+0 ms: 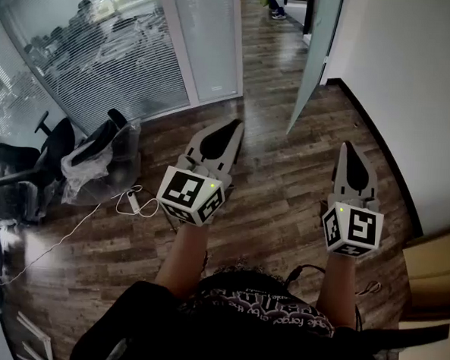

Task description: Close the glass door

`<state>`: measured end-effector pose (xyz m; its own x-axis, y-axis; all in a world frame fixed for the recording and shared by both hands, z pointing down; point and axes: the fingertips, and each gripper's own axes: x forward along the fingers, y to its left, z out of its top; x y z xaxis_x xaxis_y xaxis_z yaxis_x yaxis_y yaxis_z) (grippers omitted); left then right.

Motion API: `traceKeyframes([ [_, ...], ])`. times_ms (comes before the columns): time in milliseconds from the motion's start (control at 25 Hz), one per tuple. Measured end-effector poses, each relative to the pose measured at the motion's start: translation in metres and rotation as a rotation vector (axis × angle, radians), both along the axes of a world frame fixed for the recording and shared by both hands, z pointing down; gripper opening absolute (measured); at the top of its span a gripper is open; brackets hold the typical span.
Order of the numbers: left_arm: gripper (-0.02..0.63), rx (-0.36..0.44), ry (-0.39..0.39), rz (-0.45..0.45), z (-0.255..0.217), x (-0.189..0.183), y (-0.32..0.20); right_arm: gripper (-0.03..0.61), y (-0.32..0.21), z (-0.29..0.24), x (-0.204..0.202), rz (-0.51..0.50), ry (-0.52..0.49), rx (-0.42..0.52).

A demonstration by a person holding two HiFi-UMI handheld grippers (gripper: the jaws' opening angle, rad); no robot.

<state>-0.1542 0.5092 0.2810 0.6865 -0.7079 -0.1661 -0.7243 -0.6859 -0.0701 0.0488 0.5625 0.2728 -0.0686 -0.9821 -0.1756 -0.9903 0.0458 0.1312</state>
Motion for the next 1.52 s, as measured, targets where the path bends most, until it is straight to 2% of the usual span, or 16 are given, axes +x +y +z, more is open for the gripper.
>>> traceKeyframes([
  [640,0.003,-0.013,-0.005,0.002,0.006,0.010,-0.003,0.003,-0.005,0.006,0.010,0.001,-0.005,-0.011],
  [960,0.003,-0.026,-0.008,-0.006,0.011,0.023,-0.002,0.003,-0.007,0.010,0.030,-0.012,-0.035,-0.006],
  [1200,0.003,-0.018,-0.002,-0.022,0.009,0.041,0.000,0.005,-0.008,0.008,0.047,-0.008,0.003,0.008],
  [1520,0.003,-0.035,0.000,-0.061,0.023,0.057,0.007,0.005,-0.014,0.021,0.067,-0.044,-0.008,-0.021],
])
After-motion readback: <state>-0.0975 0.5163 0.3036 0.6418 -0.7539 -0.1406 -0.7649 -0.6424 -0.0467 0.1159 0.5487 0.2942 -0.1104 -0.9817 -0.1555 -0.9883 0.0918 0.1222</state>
